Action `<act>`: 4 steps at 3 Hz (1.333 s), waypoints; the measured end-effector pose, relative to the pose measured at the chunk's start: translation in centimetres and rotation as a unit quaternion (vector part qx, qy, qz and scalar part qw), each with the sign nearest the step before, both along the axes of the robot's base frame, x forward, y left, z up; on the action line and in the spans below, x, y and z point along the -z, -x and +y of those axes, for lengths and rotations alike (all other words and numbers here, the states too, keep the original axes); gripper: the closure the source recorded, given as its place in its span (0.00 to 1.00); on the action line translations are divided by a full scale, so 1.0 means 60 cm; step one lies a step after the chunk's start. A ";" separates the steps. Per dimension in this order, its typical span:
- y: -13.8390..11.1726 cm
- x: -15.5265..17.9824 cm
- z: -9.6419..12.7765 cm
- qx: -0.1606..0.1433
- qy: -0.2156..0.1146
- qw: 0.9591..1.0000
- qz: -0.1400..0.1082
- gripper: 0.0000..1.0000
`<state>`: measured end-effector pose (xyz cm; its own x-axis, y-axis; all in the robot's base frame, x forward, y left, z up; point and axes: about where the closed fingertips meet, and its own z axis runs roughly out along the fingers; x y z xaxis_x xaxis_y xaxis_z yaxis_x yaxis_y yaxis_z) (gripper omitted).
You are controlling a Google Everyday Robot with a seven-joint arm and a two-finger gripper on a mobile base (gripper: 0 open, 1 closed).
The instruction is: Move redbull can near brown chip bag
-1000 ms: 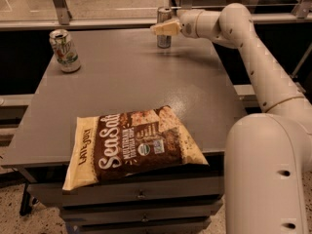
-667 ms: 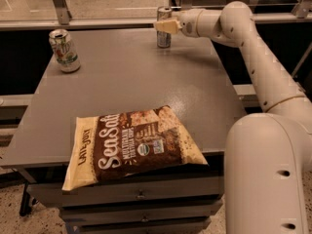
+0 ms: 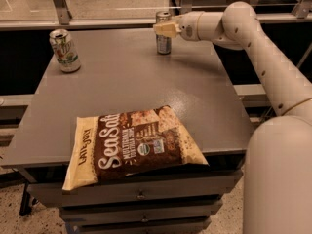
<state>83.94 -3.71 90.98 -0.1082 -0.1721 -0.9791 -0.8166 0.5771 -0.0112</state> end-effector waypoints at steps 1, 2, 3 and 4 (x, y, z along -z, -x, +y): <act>0.072 -0.014 0.021 -0.025 -0.009 1.000 0.004 1.00; 0.166 -0.034 0.023 -0.040 -0.012 0.999 0.009 1.00; 0.246 -0.025 -0.013 -0.023 0.004 0.999 0.022 1.00; 0.306 -0.004 -0.073 0.016 0.022 0.999 0.034 1.00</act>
Offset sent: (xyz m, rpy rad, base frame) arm -0.1775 0.0090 0.0218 0.0130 0.0552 0.1110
